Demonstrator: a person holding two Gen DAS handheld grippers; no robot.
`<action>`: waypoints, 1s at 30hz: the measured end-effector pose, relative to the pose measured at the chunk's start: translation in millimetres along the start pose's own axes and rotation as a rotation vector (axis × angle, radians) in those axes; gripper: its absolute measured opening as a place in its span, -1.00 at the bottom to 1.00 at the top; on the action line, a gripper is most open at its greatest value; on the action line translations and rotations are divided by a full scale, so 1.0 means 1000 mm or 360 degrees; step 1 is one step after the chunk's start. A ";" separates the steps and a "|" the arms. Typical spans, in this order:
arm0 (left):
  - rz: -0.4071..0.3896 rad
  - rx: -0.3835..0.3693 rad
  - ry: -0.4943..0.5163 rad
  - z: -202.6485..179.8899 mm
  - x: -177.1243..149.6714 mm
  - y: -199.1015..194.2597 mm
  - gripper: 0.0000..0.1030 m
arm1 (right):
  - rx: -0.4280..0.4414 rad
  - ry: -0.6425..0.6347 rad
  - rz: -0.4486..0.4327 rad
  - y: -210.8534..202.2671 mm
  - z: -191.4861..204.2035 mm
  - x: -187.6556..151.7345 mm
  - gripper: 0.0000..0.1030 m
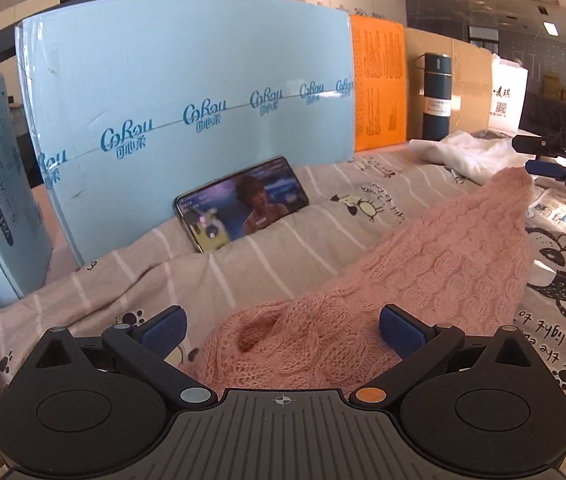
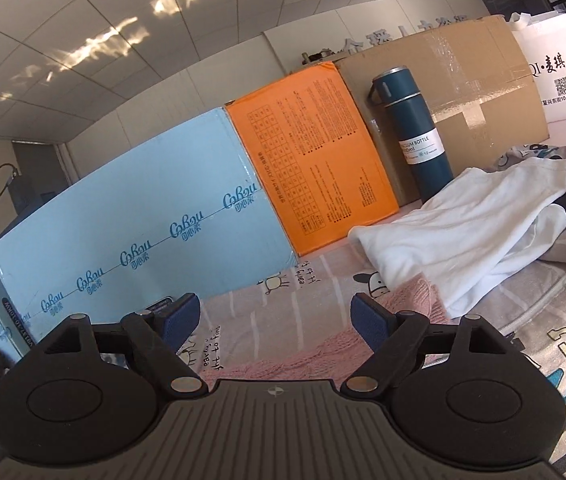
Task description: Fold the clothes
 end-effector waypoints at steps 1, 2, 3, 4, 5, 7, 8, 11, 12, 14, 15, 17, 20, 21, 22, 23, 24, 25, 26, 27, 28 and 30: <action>0.0007 -0.0023 -0.0027 0.001 -0.004 0.001 0.99 | 0.0016 -0.0021 0.0012 0.001 0.003 -0.001 0.59; 0.0008 -0.0053 -0.0039 0.001 -0.008 0.000 0.98 | 0.0033 -0.0041 0.0024 0.001 0.006 -0.003 0.59; 0.0011 -0.0080 -0.0033 0.001 -0.011 0.000 0.95 | 0.0042 -0.0054 0.0033 0.002 0.008 -0.003 0.59; 0.0016 -0.0092 -0.0021 0.000 -0.014 0.000 0.91 | 0.0052 -0.0066 0.0041 0.003 0.009 -0.004 0.60; 0.0017 -0.0103 -0.0010 -0.001 -0.017 -0.001 0.77 | 0.0067 -0.0080 0.0053 0.003 0.011 -0.006 0.60; -0.0011 -0.0127 -0.0012 -0.001 -0.020 -0.005 0.40 | 0.0091 -0.0108 0.0077 0.005 0.013 -0.009 0.60; -0.0032 -0.0140 -0.0015 -0.002 -0.021 -0.008 0.08 | 0.0102 -0.0122 0.0089 0.006 0.015 -0.011 0.60; -0.0119 -0.0180 -0.0012 -0.006 -0.023 -0.027 -0.45 | 0.0153 -0.0172 0.0116 0.008 0.020 -0.015 0.60; -0.0154 -0.0174 0.0001 -0.010 -0.025 -0.034 -0.52 | 0.0189 -0.0204 0.0127 0.008 0.023 -0.017 0.60; -0.0225 -0.0153 0.0030 -0.018 -0.031 -0.049 -0.58 | 0.0254 -0.0264 0.0142 0.008 0.030 -0.022 0.62; -0.0261 -0.0143 0.0045 -0.022 -0.033 -0.057 -0.61 | 0.0308 -0.0313 0.0157 0.007 0.035 -0.025 0.62; -0.0342 -0.0123 0.0091 -0.032 -0.040 -0.076 -0.73 | 0.0418 -0.0404 0.0194 0.005 0.047 -0.032 0.62; -0.0395 -0.0117 0.0115 -0.038 -0.049 -0.092 -0.73 | 0.0650 -0.0577 0.0300 0.002 0.069 -0.045 0.62; -0.0397 -0.0102 0.0135 -0.040 -0.051 -0.094 -0.74 | 0.0710 -0.0622 0.0334 0.002 0.075 -0.048 0.62; -0.0393 -0.0087 0.0159 -0.042 -0.052 -0.095 -0.74 | 0.0779 -0.0700 0.0392 0.003 0.085 -0.053 0.62; -0.0383 -0.0071 0.0180 -0.043 -0.053 -0.094 -0.74 | 0.0786 -0.0799 0.0434 0.004 0.094 -0.058 0.62; -0.0377 -0.0060 0.0191 -0.045 -0.054 -0.094 -0.74 | 0.0792 -0.0898 0.0477 0.006 0.103 -0.063 0.62; -0.0382 -0.0057 0.0197 -0.046 -0.054 -0.094 -0.74 | 0.0797 -0.0997 0.0520 0.008 0.113 -0.069 0.62; -0.0389 -0.0056 0.0201 -0.047 -0.054 -0.094 -0.74 | 0.0802 -0.1094 0.0561 0.010 0.122 -0.074 0.62; -0.0395 -0.0058 0.0206 -0.048 -0.055 -0.094 -0.74 | 0.0807 -0.1167 0.0571 0.011 0.128 -0.077 0.62; -0.0400 -0.0060 0.0212 -0.050 -0.056 -0.094 -0.74 | 0.0811 -0.1240 0.0581 0.013 0.133 -0.081 0.62; -0.0397 -0.0053 0.0229 -0.052 -0.059 -0.091 -0.73 | 0.0818 -0.1386 0.0599 0.017 0.145 -0.087 0.62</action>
Point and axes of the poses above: each gripper's, at about its wrist camera, not at the fingertips, and y roughly the way its jaws point, z to its left, x to its top, the point moved 3 cm from there along y, roughly the way its jaws point, and after that the axes turned 9 degrees about x, right-handed, at the moved point
